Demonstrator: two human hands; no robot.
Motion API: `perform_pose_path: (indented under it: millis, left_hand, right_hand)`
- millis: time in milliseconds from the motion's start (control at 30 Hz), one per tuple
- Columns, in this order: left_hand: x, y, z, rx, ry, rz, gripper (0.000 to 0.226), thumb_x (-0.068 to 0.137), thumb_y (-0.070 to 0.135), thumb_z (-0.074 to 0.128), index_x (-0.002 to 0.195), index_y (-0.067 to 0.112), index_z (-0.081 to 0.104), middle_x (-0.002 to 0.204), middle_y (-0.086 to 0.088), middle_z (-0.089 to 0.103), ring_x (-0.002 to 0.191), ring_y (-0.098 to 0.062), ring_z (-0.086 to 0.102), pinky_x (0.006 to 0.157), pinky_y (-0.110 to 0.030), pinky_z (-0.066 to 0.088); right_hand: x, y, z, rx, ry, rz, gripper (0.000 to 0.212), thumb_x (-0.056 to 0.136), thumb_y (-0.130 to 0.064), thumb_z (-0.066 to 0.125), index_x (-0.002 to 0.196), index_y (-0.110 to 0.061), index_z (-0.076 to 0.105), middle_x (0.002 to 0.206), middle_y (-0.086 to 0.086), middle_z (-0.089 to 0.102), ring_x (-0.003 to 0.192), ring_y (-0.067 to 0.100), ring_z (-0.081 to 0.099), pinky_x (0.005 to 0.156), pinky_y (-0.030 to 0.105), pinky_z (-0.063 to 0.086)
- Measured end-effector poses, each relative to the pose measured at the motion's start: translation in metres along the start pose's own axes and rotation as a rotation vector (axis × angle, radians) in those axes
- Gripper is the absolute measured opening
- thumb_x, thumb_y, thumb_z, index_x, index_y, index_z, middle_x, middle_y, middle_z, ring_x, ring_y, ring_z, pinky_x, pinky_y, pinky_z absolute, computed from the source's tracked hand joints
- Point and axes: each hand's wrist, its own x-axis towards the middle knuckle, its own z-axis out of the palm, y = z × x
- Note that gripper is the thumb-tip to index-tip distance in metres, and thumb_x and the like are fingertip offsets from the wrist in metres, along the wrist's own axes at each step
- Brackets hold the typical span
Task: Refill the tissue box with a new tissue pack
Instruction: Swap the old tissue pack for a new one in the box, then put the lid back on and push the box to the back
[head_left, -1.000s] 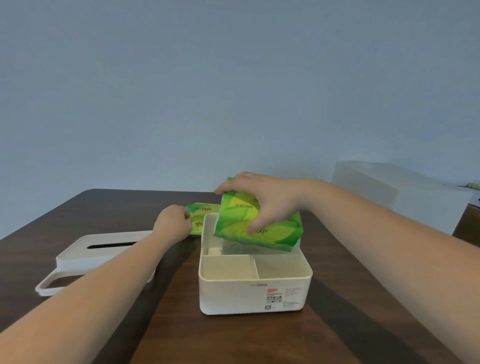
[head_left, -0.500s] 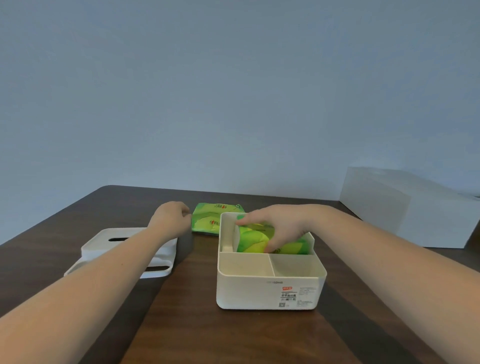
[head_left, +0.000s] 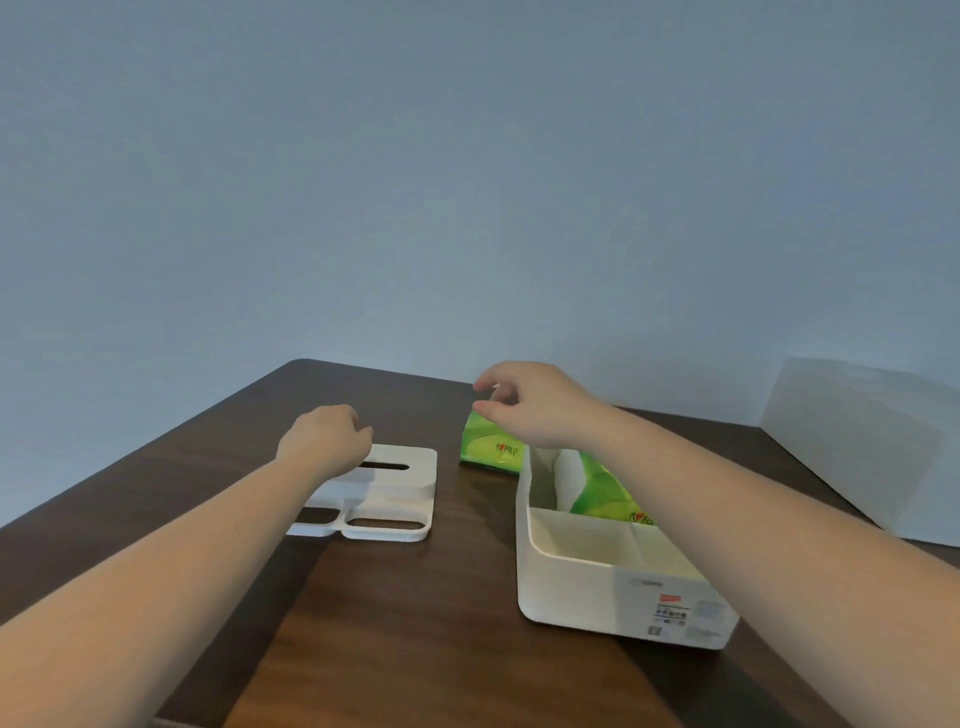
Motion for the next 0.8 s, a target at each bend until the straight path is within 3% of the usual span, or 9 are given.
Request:
perform_pose_path:
  millis: [200, 400, 533, 800]
  left_hand:
    - [-0.004, -0.032, -0.004, -0.011, -0.008, -0.124, 0.044, 0.095, 0.032, 0.042, 0.131, 0.009, 0.051, 0.13, -0.011, 0.059, 0.116, -0.03, 0.057, 0.094, -0.039, 0.048]
    - [-0.005, -0.042, 0.002, -0.107, -0.024, -0.22, 0.049, 0.091, 0.023, 0.044, 0.137, 0.008, 0.043, 0.138, -0.016, 0.048, 0.115, -0.033, 0.055, 0.083, -0.034, 0.044]
    - [-0.003, -0.041, 0.004, -0.193, 0.002, -0.251, 0.047, 0.091, 0.013, 0.048, 0.137, 0.007, 0.045, 0.135, -0.013, 0.055, 0.12, -0.03, 0.054, 0.083, -0.031, 0.043]
    - [-0.011, -0.025, -0.016, -0.22, 0.162, -0.187, 0.045, 0.091, 0.013, 0.048, 0.136, 0.012, 0.052, 0.137, -0.01, 0.057, 0.124, -0.029, 0.054, 0.102, -0.037, 0.045]
  right_hand:
    - [0.026, -0.025, 0.046, -0.079, -0.161, 0.095, 0.043, 0.094, -0.028, 0.052, 0.135, -0.016, 0.051, 0.139, 0.004, 0.055, 0.127, 0.024, 0.051, 0.101, 0.033, 0.042]
    - [0.04, -0.031, 0.081, -0.039, -0.378, 0.282, 0.048, 0.091, -0.023, 0.057, 0.135, -0.007, 0.048, 0.133, 0.014, 0.055, 0.109, 0.033, 0.064, 0.091, 0.044, 0.057]
    - [0.045, -0.032, 0.088, 0.118, -0.343, 0.36, 0.048, 0.093, -0.019, 0.057, 0.137, -0.006, 0.045, 0.134, 0.017, 0.052, 0.112, 0.034, 0.062, 0.091, 0.044, 0.057]
    - [0.043, -0.025, 0.069, 0.215, -0.206, 0.379, 0.048, 0.082, 0.0, 0.067, 0.128, -0.005, 0.053, 0.12, 0.015, 0.06, 0.104, 0.031, 0.064, 0.09, 0.041, 0.058]
